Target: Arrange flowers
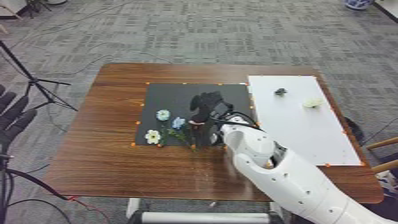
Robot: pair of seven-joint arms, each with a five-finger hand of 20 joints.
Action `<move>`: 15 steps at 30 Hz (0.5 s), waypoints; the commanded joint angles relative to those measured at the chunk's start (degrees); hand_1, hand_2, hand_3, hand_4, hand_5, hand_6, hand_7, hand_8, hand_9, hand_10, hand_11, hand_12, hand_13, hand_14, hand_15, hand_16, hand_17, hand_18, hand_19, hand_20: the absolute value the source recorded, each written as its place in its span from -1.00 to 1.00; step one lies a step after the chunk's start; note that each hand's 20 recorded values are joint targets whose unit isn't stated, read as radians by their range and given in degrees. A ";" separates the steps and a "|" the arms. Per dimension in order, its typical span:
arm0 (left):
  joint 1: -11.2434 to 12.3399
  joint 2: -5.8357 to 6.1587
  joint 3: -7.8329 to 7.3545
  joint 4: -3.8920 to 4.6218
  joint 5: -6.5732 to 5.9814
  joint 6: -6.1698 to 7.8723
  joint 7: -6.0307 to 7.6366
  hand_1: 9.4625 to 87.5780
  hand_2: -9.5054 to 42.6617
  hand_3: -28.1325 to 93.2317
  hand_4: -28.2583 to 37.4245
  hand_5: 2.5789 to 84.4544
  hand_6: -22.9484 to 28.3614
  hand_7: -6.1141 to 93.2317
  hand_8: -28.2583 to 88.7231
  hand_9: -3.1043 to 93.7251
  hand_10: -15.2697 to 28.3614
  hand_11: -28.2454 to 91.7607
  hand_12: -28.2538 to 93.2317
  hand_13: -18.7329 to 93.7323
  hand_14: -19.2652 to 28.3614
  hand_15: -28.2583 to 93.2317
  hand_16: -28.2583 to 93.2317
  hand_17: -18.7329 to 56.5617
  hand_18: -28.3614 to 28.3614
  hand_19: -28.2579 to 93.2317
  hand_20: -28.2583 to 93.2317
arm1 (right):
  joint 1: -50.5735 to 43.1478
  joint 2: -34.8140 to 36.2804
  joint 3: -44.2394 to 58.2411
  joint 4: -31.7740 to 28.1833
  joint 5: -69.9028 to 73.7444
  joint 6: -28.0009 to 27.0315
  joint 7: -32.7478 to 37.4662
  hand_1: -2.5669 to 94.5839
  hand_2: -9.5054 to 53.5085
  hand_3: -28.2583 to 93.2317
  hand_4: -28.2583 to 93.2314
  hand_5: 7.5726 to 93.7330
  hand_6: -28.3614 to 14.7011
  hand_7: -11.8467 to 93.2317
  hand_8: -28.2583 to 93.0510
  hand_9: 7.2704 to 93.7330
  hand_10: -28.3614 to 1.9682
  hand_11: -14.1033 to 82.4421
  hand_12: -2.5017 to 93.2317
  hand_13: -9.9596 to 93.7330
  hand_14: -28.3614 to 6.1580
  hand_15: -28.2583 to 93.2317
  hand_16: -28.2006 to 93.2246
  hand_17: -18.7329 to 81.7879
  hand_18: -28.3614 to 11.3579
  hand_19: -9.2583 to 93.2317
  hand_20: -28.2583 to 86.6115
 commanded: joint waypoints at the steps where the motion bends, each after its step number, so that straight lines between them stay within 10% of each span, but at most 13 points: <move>1: 1.12 -0.25 -0.11 -0.65 0.02 -0.74 0.81 -0.64 0.03 0.51 -1.00 -0.16 0.22 -0.72 -0.62 -0.30 0.30 -0.35 -0.30 -0.25 0.39 -0.11 -0.55 -0.61 0.45 -0.15 -0.36 | -3.06 3.10 10.53 -7.87 -1.67 -5.02 0.64 -0.19 -1.00 0.77 -1.00 0.27 0.24 -0.46 -0.74 0.44 0.03 -0.12 -0.47 0.23 -0.19 0.56 0.01 -0.17 -0.78 0.62 0.22; 15: 3.23 -1.41 -1.37 -2.18 1.39 -1.07 1.10 -0.64 0.03 0.52 -1.00 -0.14 0.24 -0.72 -0.62 -0.29 0.33 -0.34 -0.30 -0.24 0.42 -0.10 -0.55 -0.61 0.46 -0.15 -0.36 | -8.19 16.47 21.13 2.25 -2.50 -1.08 19.00 -0.26 -0.97 0.74 -0.94 0.03 0.04 -0.54 -0.71 0.09 -0.27 -0.42 -0.63 0.14 -0.36 0.49 -0.12 -0.16 -0.83 0.61 0.13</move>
